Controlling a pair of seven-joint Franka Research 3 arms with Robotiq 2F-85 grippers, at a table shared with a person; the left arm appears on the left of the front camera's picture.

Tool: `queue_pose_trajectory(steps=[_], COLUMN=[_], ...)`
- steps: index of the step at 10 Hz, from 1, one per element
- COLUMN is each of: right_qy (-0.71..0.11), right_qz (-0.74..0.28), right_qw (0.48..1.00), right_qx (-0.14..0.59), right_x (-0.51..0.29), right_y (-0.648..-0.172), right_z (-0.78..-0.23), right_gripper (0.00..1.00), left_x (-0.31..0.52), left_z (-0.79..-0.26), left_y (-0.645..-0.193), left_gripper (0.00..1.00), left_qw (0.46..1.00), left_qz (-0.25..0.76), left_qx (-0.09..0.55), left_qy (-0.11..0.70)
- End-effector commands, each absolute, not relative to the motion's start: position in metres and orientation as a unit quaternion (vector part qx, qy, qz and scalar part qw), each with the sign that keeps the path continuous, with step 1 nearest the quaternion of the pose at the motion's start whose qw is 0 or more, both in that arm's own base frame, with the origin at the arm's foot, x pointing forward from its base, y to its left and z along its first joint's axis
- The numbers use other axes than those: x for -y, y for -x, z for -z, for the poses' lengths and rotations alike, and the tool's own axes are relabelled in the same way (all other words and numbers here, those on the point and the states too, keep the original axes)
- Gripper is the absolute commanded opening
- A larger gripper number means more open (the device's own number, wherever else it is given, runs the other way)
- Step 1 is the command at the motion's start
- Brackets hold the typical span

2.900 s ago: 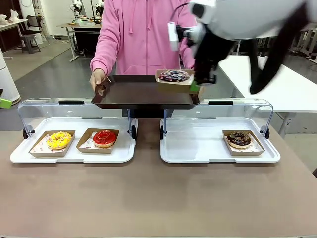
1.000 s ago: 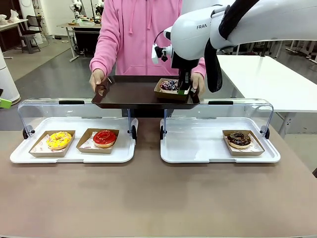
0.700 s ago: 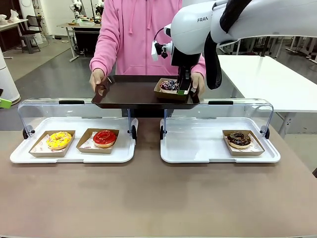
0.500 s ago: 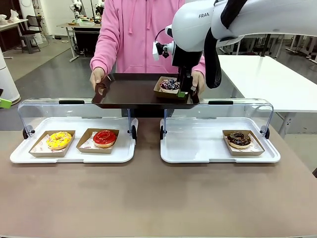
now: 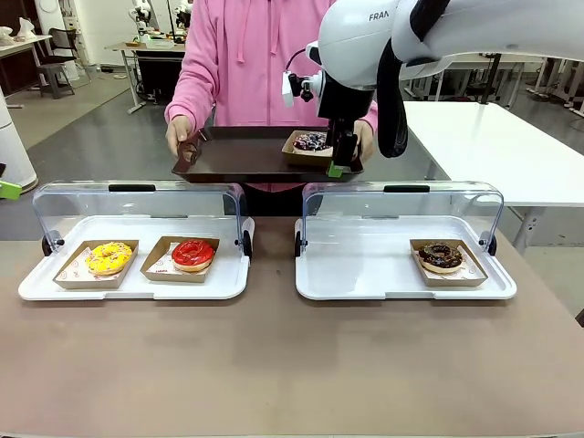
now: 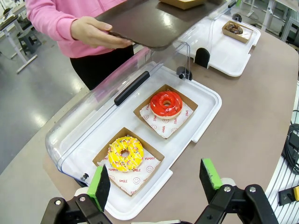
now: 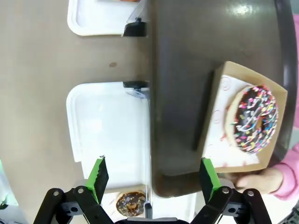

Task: Provide the desired donut to the person.
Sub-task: Place the picked Paper togo box onto the Handle tray extended by the person, then pick up and lift the Paper togo box containing the Donut pointed at by the person.

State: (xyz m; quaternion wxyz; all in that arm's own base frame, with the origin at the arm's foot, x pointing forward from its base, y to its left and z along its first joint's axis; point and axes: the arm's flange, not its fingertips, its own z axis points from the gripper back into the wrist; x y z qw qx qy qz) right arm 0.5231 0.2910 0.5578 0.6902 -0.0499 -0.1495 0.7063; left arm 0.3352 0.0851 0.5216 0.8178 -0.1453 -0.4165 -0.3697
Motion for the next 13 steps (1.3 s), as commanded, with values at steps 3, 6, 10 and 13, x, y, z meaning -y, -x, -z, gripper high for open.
queue_pose_trajectory(steps=[3,6,10,13], right_qy=[0.050,0.050,0.050,0.023], right_qz=[-0.706,-0.706,-0.706,-0.674], right_qw=[0.690,0.690,0.690,0.717], right_qx=[0.149,0.149,0.149,0.176], right_x=[-0.291,-0.291,-0.291,-0.258], right_y=[-0.523,-0.523,-0.523,-0.513], right_z=[-0.558,-0.558,-0.558,-0.574], right_gripper=[1.00,1.00,1.00,1.00], left_x=[-0.086,-0.086,-0.086,-0.086], left_z=[-0.521,-0.521,-0.521,-0.521], left_y=[-0.336,-0.336,-0.336,-0.336], left_gripper=[1.00,1.00,1.00,1.00], left_qw=[0.817,0.817,0.817,0.817], left_qz=[0.368,0.368,0.368,0.368], left_qx=[0.418,0.418,0.418,0.418], left_qy=[0.150,0.150,0.150,0.150])
